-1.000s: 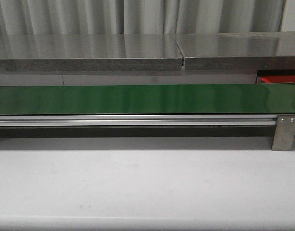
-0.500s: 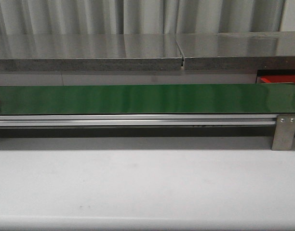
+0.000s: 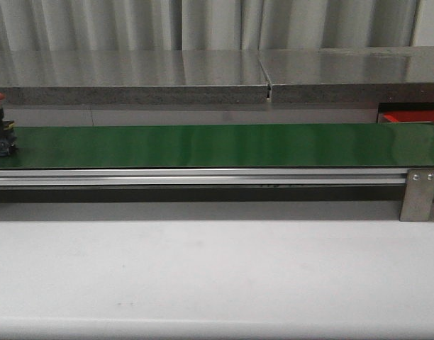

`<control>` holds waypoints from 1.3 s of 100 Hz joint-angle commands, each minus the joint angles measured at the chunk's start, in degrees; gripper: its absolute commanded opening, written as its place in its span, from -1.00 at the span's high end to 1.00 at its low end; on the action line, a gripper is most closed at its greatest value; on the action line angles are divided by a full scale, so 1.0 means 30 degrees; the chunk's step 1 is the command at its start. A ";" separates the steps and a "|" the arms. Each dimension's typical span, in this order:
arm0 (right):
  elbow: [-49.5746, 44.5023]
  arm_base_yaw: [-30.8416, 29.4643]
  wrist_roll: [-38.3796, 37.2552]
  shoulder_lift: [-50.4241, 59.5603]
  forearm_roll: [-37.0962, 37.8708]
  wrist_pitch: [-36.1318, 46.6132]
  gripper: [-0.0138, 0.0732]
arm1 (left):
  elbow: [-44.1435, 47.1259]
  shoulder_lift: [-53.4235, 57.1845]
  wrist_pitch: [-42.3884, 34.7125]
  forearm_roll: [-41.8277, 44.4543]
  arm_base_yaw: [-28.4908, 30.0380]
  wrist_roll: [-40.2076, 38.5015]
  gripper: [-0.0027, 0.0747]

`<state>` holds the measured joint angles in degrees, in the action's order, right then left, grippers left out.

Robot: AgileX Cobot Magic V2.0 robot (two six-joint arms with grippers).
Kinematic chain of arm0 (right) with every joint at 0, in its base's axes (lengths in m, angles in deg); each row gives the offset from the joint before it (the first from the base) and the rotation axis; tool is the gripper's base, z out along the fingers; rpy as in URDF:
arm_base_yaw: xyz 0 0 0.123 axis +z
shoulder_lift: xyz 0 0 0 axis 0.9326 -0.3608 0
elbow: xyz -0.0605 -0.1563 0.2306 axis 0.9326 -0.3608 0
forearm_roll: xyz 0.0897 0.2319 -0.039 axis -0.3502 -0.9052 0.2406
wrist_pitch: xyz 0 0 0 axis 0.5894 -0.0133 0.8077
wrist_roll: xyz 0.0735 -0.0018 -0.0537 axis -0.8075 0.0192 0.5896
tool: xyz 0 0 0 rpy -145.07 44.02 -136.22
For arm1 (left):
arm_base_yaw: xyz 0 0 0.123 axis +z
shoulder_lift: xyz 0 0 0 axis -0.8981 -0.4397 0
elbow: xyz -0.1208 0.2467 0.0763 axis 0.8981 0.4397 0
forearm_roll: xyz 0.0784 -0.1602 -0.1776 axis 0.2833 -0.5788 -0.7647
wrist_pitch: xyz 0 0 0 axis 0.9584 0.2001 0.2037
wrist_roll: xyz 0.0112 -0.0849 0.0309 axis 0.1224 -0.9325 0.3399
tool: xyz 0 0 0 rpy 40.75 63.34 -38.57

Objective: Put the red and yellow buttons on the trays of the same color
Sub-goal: 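Move the left gripper to the yellow mushroom button and grasp it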

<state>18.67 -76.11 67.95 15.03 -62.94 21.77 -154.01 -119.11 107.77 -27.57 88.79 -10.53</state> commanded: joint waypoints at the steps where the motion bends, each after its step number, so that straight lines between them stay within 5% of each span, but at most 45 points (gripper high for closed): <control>1: 0.0428 -0.0052 0.0241 -0.0054 -0.0052 0.1317 0.85 | -0.0626 0.0917 -0.1296 -0.0092 -0.0035 -0.0054 -0.31; 59: 0.0428 -0.0052 0.0241 -0.0054 -0.0052 0.1317 0.85 | -0.1595 -0.0596 -0.1949 -0.0173 -0.0035 -0.0054 -0.29; 102: 0.0428 -0.0052 0.0241 -0.0054 -0.0052 0.1317 0.85 | -0.1595 -0.0823 -0.1733 -0.0173 -0.0035 -0.0054 0.42; 130: 0.0428 -0.0052 0.0241 -0.0054 -0.0052 0.1317 0.85 | -0.1595 -0.0320 -0.1397 -0.0140 -0.0035 -0.0054 0.44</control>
<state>18.67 -76.11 68.05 15.03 -62.94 21.77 -156.92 -125.17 105.50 -27.54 88.79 -10.53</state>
